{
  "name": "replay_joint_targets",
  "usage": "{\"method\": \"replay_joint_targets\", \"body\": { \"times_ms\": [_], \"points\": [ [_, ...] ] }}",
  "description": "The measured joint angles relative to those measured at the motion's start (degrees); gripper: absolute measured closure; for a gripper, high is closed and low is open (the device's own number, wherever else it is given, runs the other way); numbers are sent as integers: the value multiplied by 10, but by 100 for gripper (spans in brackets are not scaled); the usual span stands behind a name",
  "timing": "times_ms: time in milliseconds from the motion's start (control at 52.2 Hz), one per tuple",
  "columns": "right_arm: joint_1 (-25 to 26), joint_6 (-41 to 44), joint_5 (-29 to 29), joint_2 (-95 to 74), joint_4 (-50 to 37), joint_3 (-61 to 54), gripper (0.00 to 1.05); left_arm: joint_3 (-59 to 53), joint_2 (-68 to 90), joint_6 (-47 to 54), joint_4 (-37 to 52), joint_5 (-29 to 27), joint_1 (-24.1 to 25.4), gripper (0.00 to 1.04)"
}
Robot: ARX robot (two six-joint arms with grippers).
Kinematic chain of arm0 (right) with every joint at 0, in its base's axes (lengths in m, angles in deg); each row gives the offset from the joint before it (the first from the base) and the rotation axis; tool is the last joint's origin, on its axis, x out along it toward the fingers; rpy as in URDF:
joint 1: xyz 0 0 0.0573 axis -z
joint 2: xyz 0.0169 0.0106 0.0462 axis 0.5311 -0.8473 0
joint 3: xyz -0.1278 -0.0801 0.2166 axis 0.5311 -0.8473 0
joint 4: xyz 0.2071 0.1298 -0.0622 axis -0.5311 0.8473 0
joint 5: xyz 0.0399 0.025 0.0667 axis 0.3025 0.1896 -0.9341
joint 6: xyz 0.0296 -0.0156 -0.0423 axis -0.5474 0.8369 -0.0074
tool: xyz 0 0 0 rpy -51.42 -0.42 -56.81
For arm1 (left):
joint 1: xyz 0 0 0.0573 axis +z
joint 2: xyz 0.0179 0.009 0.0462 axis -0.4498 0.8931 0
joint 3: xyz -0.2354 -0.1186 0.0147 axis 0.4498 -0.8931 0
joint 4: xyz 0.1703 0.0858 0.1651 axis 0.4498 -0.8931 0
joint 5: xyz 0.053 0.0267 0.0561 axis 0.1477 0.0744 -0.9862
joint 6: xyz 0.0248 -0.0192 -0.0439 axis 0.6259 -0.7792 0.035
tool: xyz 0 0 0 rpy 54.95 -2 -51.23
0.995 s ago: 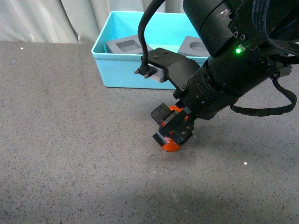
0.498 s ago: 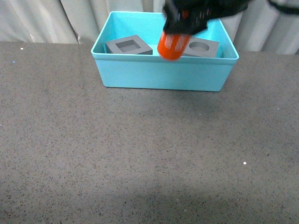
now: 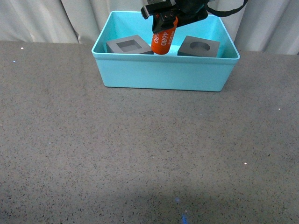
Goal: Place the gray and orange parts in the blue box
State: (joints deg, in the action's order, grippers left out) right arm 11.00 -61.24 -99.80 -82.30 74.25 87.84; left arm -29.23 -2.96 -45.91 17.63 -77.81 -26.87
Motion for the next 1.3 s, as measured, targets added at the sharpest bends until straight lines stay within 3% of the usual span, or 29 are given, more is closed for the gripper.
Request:
{"method": "replay_joint_targets", "body": {
  "times_ms": [325, 766, 1148, 1301],
  "points": [
    [0, -1, 17, -114, 109, 170, 59, 0, 0, 0, 0, 0, 0, 7],
    [-2, 1, 28, -176, 179, 271, 59, 0, 0, 0, 0, 0, 0, 7],
    [0, -8, 22, -125, 119, 174, 9, 0, 0, 0, 0, 0, 0, 7],
    [6, -34, 1, -43, 37, 68, 10, 0, 0, 0, 0, 0, 0, 7]
  ]
}}
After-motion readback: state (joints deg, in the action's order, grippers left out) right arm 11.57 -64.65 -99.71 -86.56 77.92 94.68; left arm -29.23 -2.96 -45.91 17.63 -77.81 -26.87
